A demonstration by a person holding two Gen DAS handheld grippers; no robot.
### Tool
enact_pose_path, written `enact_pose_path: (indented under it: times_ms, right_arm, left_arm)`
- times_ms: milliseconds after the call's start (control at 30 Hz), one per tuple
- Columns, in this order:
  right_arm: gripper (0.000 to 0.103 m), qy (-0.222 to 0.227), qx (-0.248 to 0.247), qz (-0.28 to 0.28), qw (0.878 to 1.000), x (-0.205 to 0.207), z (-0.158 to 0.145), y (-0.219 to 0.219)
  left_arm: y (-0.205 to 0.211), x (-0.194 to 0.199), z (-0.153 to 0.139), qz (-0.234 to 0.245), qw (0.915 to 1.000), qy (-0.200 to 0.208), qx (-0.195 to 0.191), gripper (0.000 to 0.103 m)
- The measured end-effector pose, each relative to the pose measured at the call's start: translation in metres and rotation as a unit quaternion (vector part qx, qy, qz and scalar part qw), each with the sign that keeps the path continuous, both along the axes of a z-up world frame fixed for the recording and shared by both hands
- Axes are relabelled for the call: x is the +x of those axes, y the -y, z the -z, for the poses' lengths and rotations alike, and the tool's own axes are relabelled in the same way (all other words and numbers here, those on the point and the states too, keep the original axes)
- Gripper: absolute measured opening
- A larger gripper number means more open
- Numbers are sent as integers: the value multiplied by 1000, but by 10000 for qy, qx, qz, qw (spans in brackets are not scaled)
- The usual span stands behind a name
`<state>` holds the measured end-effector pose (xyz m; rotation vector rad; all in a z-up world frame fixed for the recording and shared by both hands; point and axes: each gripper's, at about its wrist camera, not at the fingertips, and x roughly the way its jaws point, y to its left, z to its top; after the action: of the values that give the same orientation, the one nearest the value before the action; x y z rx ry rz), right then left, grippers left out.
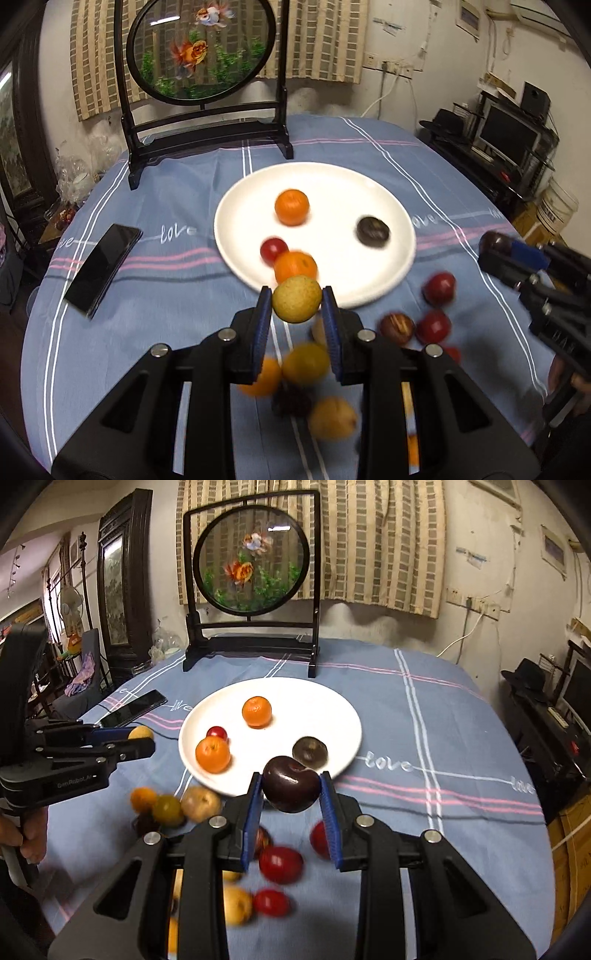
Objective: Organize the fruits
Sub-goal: 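Carry both fruits onto the white plate and open both tools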
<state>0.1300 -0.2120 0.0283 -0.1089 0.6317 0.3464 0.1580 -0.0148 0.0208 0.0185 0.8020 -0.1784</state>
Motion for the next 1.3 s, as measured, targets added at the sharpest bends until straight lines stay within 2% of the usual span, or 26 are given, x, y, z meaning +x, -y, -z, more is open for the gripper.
enact_pose_path:
  times_ms: [267,533,567,600,633,700,933,1100,1300]
  right_arm:
    - [31,-433,-199,-8,9989,70,27,-22]
    - [32,-811,-335,-77,9961,108,51,-35]
    - [38,-871,-330,-81,9956,109,52,-35]
    - [44,-961,-317,-90,9948,112,54,-34]
    - [56,-1030,-249,-77,9943,114,54,-33]
    - [59,-1004,-152,-16,9948,111,52,-30]
    - [60,-918,-69,43,9957,96,41,-21]
    - [60,-952,34,126,9954,78,36,-10]
    - [61,-880,183,236,9957,45,30,7]
  left_arm:
    - [0,69,22,-229,9992,-301,-108,28]
    - [-9,103,52,-435,9964,-703,-174,28]
    - [-10,106,53,-460,9961,-732,-186,28]
    - [-11,109,54,-491,9958,-749,-189,35]
    - [-12,109,53,-504,9956,-761,-216,41]
    - [-13,107,50,-515,9958,-712,-246,60]
    - [-12,89,33,-470,9971,-556,-213,64]
    - [-11,67,19,-438,9979,-434,-185,74]
    - [-11,31,7,-392,9986,-326,-131,80]
